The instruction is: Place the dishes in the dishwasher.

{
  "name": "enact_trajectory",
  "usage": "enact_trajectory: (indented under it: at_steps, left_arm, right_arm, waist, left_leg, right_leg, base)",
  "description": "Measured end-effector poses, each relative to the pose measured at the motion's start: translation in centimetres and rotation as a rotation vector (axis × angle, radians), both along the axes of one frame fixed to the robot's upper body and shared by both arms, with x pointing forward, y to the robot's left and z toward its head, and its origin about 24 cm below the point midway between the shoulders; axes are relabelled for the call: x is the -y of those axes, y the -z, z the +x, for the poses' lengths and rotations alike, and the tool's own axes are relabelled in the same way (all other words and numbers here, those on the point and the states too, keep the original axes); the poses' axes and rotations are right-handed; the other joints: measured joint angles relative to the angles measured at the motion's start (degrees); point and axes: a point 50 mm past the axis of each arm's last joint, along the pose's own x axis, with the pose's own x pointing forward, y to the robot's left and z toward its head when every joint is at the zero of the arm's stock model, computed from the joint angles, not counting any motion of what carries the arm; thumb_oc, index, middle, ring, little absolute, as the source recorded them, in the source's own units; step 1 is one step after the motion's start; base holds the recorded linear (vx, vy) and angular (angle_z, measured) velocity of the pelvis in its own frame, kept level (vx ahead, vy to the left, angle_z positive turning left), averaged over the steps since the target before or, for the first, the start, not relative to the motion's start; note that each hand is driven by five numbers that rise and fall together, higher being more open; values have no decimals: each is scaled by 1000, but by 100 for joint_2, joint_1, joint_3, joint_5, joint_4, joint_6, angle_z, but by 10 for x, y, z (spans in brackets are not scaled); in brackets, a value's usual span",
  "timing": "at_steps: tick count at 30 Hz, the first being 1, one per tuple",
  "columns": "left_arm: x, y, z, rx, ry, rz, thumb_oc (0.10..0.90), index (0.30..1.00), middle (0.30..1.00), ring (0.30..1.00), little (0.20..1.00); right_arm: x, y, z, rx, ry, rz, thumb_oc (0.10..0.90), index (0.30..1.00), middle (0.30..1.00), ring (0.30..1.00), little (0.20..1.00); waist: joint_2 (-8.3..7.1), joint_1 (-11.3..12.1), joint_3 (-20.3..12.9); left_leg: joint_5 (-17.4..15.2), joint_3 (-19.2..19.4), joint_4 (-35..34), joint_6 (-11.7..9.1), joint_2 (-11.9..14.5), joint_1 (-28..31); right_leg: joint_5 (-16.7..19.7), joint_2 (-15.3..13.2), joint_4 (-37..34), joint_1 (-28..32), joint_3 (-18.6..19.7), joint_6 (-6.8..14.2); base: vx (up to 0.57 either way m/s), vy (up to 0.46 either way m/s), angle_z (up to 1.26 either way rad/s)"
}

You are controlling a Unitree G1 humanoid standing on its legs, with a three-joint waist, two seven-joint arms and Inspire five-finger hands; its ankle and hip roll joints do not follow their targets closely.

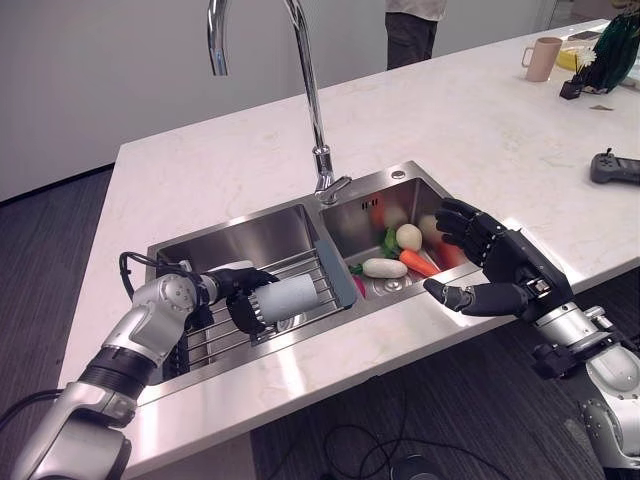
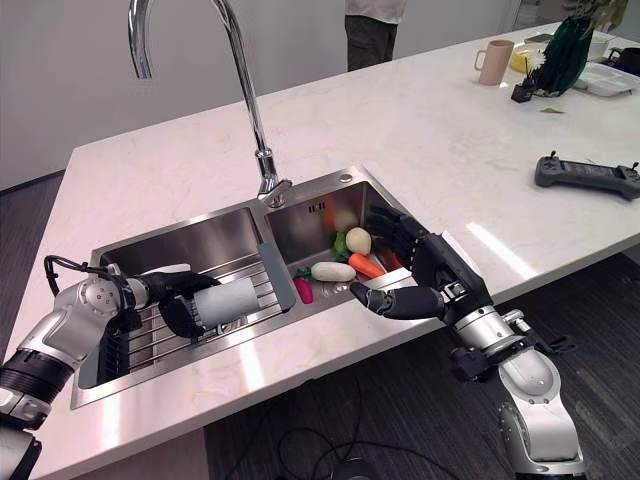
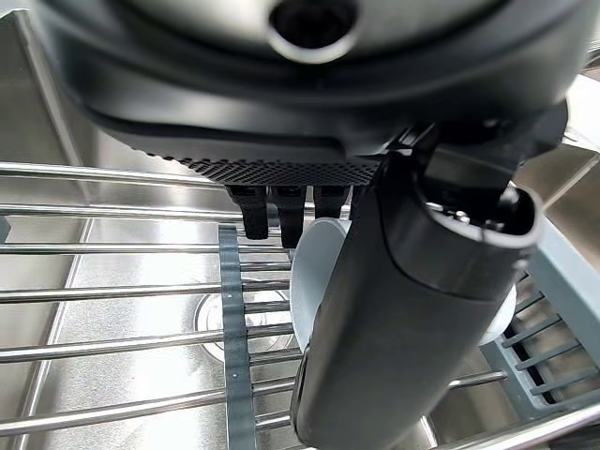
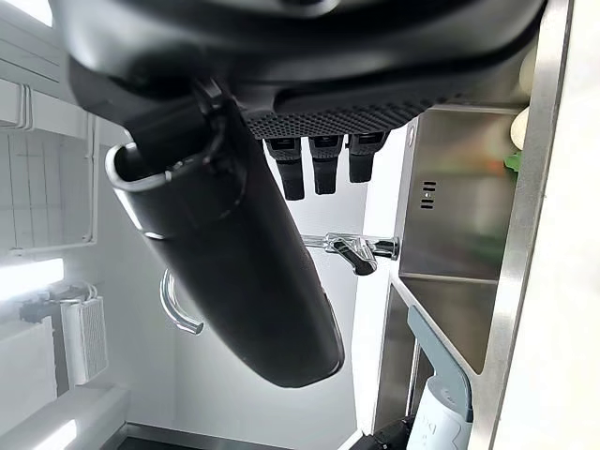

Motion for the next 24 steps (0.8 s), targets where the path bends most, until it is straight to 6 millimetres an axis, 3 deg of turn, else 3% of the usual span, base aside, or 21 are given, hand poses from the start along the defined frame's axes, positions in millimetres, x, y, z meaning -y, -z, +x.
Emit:
enact_trajectory:
  at_steps: [24]
  left_arm:
    - [10, -5, -5, 34, 60, 42, 800, 900, 900, 900, 900]
  right_arm:
    - [0, 0, 0, -2, 3, 2, 800, 900, 900, 900, 900]
  waist:
    - [-16, 69, 11]
  left_leg:
    - [-6, 56, -19, 7, 5, -3]
  right_leg:
    - [48, -4, -83, 4, 55, -3]
  base:
    - [-9, -2, -1]
